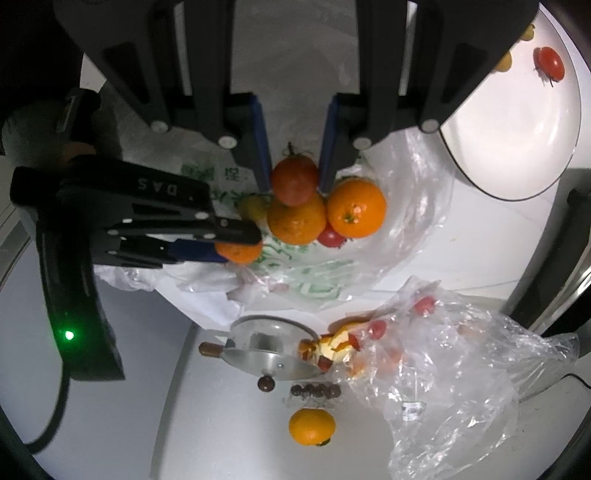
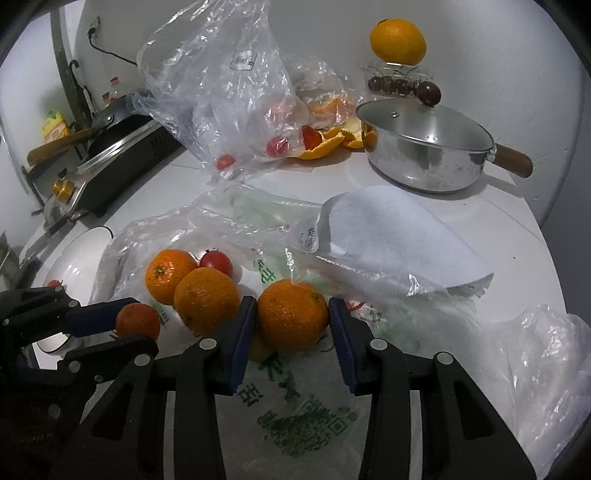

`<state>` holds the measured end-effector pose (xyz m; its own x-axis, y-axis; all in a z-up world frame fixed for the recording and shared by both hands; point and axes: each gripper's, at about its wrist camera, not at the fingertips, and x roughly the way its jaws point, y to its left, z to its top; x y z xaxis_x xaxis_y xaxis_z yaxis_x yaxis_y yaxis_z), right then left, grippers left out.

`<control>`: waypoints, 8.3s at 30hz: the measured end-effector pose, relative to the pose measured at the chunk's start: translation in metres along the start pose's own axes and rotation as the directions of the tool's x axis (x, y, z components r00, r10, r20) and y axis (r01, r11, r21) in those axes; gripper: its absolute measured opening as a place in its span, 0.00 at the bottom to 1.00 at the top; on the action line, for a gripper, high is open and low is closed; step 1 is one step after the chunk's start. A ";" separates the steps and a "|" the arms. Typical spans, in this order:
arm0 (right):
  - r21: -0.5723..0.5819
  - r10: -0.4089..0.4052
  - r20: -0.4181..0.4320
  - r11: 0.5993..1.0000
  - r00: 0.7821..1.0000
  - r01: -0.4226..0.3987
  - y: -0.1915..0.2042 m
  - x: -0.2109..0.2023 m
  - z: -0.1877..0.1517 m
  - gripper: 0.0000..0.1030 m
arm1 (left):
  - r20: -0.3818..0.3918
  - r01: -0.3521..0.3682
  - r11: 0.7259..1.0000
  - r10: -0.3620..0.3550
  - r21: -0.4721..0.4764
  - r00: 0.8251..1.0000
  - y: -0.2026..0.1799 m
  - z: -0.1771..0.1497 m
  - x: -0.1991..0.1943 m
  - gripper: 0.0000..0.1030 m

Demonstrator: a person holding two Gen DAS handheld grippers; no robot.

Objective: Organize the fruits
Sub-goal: 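Grasp a red cherry tomato with the left tool while the right tool grasps an orange, then carry the tomato and orange in both tools over the white plate, then lower the tomato and orange onto the plate and open both tools, then move both open tools from the plate back over the fruit bag, then grasp an orange with the left tool while the right tool grasps a yellow fruit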

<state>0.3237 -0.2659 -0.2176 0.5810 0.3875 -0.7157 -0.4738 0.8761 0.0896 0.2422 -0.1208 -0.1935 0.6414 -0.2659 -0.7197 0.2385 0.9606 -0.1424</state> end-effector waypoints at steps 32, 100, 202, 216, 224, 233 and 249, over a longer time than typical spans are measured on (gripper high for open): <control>-0.062 -0.035 0.081 0.997 0.996 0.040 0.067 -0.069 -0.015 0.41 | 0.068 -0.005 1.000 0.004 0.006 0.998 0.015 -0.029 -0.071 0.26; -0.199 0.029 -0.047 0.979 0.998 -0.037 0.216 0.024 -0.002 0.41 | 0.057 -0.105 0.988 0.112 -0.110 0.992 0.164 -0.085 -0.094 0.26; -0.042 -0.013 0.091 0.999 0.996 0.017 0.023 -0.043 -0.017 0.48 | 0.037 -0.154 0.986 0.151 0.069 0.988 0.010 0.000 -0.027 0.63; -0.082 0.011 0.008 0.997 1.000 -0.010 0.022 -0.007 -0.014 0.37 | 0.019 -0.159 0.982 0.158 0.101 0.987 0.016 0.011 -0.001 0.62; -0.070 0.009 0.000 0.997 1.000 -0.009 0.017 -0.001 -0.009 0.37 | 0.017 -0.183 0.970 0.183 0.159 0.983 0.014 0.018 0.014 0.62; -0.061 0.028 -0.008 0.998 1.000 -0.029 0.013 0.003 -0.009 0.37 | 0.014 -0.216 0.955 0.218 0.201 0.976 0.014 0.019 0.029 0.61; -0.048 0.052 -0.022 0.997 0.998 -0.053 0.010 0.007 -0.010 0.29 | -0.040 -0.188 0.982 0.189 0.012 0.981 0.034 0.020 0.037 0.61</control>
<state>0.3164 -0.2573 -0.2291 0.5405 0.4262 -0.7254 -0.5354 0.8393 0.0943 0.2887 -0.0993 -0.2118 0.6453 -0.0765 -0.7601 0.1223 0.9925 0.0039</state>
